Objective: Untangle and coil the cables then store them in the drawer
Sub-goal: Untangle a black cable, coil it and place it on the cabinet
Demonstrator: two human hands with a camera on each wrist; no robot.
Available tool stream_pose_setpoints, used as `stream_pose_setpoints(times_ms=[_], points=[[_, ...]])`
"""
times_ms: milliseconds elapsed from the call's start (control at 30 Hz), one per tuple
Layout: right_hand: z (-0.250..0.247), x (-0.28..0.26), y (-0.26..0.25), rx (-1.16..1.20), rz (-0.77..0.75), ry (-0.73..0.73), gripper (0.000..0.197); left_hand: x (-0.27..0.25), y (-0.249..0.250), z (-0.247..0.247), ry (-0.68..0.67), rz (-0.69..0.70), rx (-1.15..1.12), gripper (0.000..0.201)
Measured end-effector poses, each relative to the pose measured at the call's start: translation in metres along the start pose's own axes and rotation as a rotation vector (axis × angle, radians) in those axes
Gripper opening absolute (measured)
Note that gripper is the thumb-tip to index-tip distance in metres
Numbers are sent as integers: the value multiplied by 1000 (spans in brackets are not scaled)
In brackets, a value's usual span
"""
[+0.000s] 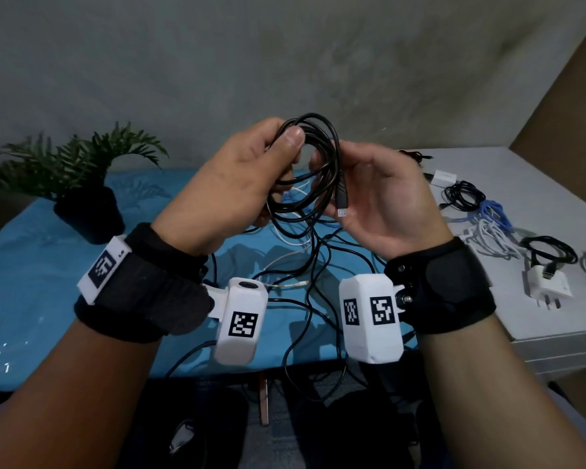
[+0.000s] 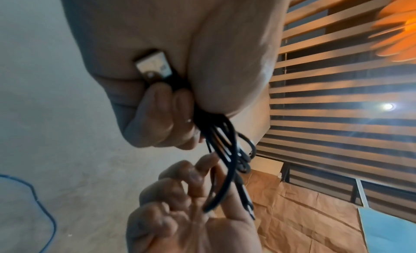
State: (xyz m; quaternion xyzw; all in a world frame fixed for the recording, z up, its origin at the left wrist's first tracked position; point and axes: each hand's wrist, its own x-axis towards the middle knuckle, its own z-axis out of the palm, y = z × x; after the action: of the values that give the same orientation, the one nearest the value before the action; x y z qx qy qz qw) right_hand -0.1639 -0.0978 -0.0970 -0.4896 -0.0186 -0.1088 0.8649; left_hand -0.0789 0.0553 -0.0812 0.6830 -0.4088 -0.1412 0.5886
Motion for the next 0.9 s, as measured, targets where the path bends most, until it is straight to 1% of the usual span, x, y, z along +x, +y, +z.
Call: stream_pose_setpoints(times_ms=[100, 200, 267, 333, 400, 500, 600, 667, 733, 800, 833, 867, 900], points=[[-5, 1, 6, -180, -39, 30, 12, 0, 0, -4, -39, -16, -42, 26], [-5, 4, 10, -313, -59, 83, 10, -3, 4, -1, -82, -18, -110, 26], [-1, 6, 10, -349, -92, 124, 10, -2, 5, 3, -53, 18, -60, 28], [2, 6, 9, -280, -95, 145, 13, 1, -1, 5, 17, 92, 140, 26], [5, 5, 9, -179, -80, 152, 16, 4, -7, 4, 56, 122, 248, 22], [9, 4, 7, -49, -19, 128, 19, 3, -9, 1, 69, 99, 269, 23], [10, 4, 8, 68, 30, 96, 26, 2, -6, 0, 75, 121, 325, 33], [9, 5, 10, 80, 42, 101, 23, 1, -2, -2, 73, 132, 353, 34], [8, 6, 11, -54, 26, 155, 20, 0, 0, -4, 83, 126, 427, 35], [3, 8, 9, -337, -45, 274, 19, 0, 0, -6, 114, 130, 530, 36], [1, 7, 7, -474, -90, 320, 23, -1, 0, -7, 132, 133, 568, 36], [-1, 6, 3, -563, -130, 340, 28, -1, 1, -7, 144, 131, 602, 35], [0, 4, -1, -603, -163, 330, 33, -1, 0, -7, 153, 126, 631, 34]])
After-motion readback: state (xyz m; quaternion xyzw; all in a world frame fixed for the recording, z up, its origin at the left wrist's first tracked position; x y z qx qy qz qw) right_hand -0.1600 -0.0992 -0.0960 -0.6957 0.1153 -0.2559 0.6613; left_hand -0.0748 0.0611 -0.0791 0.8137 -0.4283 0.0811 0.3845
